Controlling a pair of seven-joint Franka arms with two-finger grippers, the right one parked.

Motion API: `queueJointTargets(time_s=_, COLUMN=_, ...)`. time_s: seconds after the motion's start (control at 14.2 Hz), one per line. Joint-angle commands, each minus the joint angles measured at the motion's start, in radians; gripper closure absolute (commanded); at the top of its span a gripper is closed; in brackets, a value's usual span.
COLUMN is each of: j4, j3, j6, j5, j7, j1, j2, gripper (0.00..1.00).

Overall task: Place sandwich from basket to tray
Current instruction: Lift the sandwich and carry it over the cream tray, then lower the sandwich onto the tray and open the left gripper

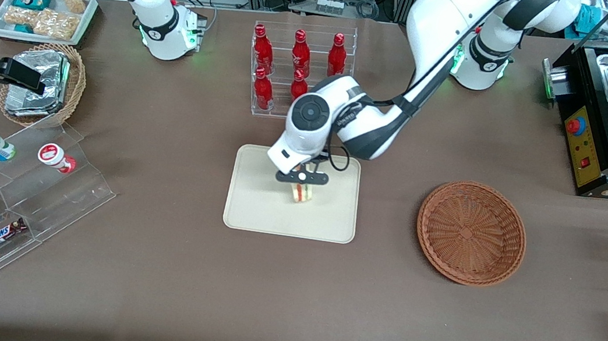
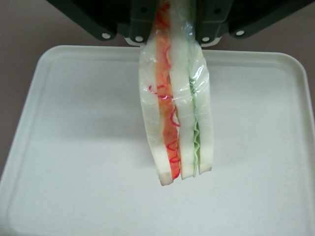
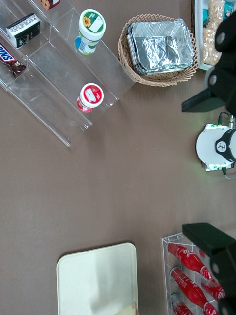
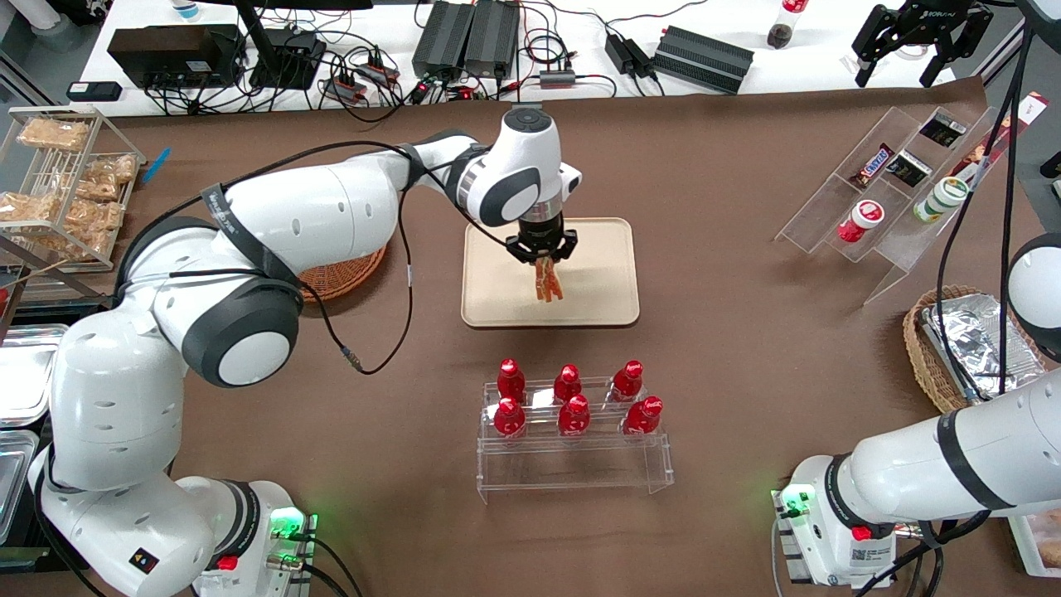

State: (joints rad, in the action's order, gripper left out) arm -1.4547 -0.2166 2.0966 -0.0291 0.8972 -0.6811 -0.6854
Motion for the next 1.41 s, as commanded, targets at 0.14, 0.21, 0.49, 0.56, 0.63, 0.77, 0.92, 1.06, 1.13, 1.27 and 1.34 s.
queueJointTargets(time_s=0.14, j4=0.06, j3=0.013, j6=-0.013, j5=0.018, j7=0.02, j1=-0.031, j2=-0.057, gripper=0.73)
queueJointTargets(time_s=0.21, j4=0.06, j3=0.014, j6=-0.013, j5=0.018, j7=0.017, j1=-0.029, j2=-0.057, gripper=0.72)
queueJointTargets(time_s=0.49, j4=0.06, j3=0.016, j6=-0.012, j5=0.058, j7=0.017, j1=-0.028, j2=-0.085, gripper=0.59)
queueJointTargets(time_s=0.56, j4=0.06, j3=0.016, j6=-0.012, j5=0.058, j7=0.02, j1=-0.028, j2=-0.085, gripper=0.42)
queueJointTargets(time_s=0.63, j4=0.062, j3=0.016, j6=-0.01, j5=0.06, j7=0.016, j1=-0.028, j2=-0.086, gripper=0.28)
queueJointTargets(time_s=0.77, j4=0.066, j3=0.02, j6=0.002, j5=0.061, j7=0.02, j1=-0.028, j2=-0.094, gripper=0.0)
queueJointTargets(time_s=0.92, j4=0.07, j3=0.022, j6=0.002, j5=0.063, j7=0.026, j1=-0.022, j2=-0.082, gripper=0.0)
queueJointTargets(time_s=1.06, j4=0.067, j3=0.057, j6=-0.032, j5=0.066, j7=0.025, j1=-0.021, j2=-0.043, gripper=0.0)
queueJointTargets(time_s=1.13, j4=0.068, j3=0.077, j6=-0.088, j5=0.064, j7=0.019, j1=-0.02, j2=-0.011, gripper=0.0)
queueJointTargets(time_s=1.27, j4=0.067, j3=0.082, j6=-0.176, j5=0.06, j7=0.006, j1=0.024, j2=0.071, gripper=0.0)
queueJointTargets(time_s=1.34, j4=0.059, j3=0.079, j6=-0.226, j5=0.052, j7=-0.024, j1=0.07, j2=0.114, gripper=0.0)
